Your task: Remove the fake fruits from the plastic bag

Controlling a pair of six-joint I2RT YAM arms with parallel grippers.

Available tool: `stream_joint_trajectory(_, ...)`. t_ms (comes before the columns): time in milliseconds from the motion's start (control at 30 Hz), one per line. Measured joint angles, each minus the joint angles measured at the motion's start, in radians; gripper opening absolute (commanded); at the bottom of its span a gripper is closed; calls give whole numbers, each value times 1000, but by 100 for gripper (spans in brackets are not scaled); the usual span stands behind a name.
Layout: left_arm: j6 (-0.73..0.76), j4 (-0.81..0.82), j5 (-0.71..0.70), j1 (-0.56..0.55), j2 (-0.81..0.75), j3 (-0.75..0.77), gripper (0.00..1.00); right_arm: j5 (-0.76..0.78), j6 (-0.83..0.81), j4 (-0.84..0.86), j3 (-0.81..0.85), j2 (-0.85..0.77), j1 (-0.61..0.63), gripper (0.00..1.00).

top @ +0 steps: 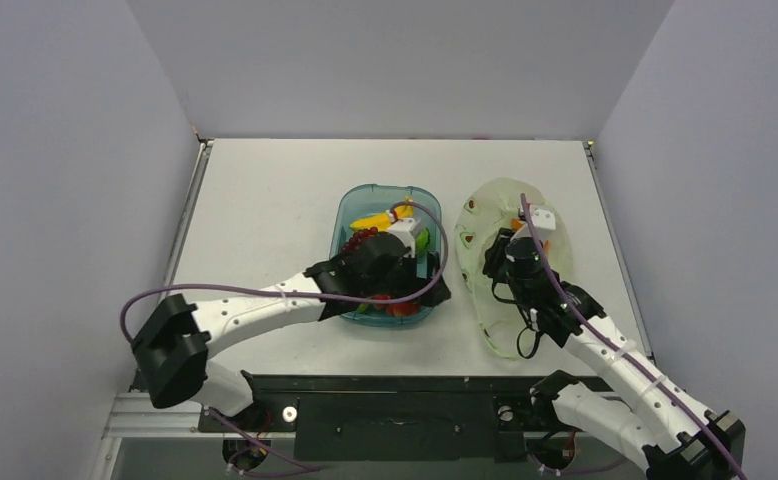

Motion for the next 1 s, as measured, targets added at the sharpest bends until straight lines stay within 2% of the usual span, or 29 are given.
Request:
stream_joint_trajectory(300,-71,199,105,-93,330,147,84,-27,19,-45,-116,-37,-267,32)
stream_joint_trajectory(533,-80,251,107,-113,495,249,83,-117,37,18,-110,125,-410,32)
stream_joint_trajectory(700,-92,257,109,-114,546,253,74,-168,41,45,-54,261,-435,32)
stream_joint_trajectory(767,-96,259,108,-114,557,252,66,-177,41,62,-35,287,-438,32)
stream_joint_trajectory(867,-101,260,111,-113,563,252,46,-180,41,77,-10,304,-439,32)
stream_joint_trajectory(900,-103,259,112,-113,565,252,43,-179,40,78,-2,305,-439,33)
stream_joint_trajectory(967,-103,263,113,-112,567,252,26,-177,40,85,9,304,-439,33)
stream_joint_trajectory(1000,-103,267,116,-111,568,252,14,-174,39,91,13,304,-439,34)
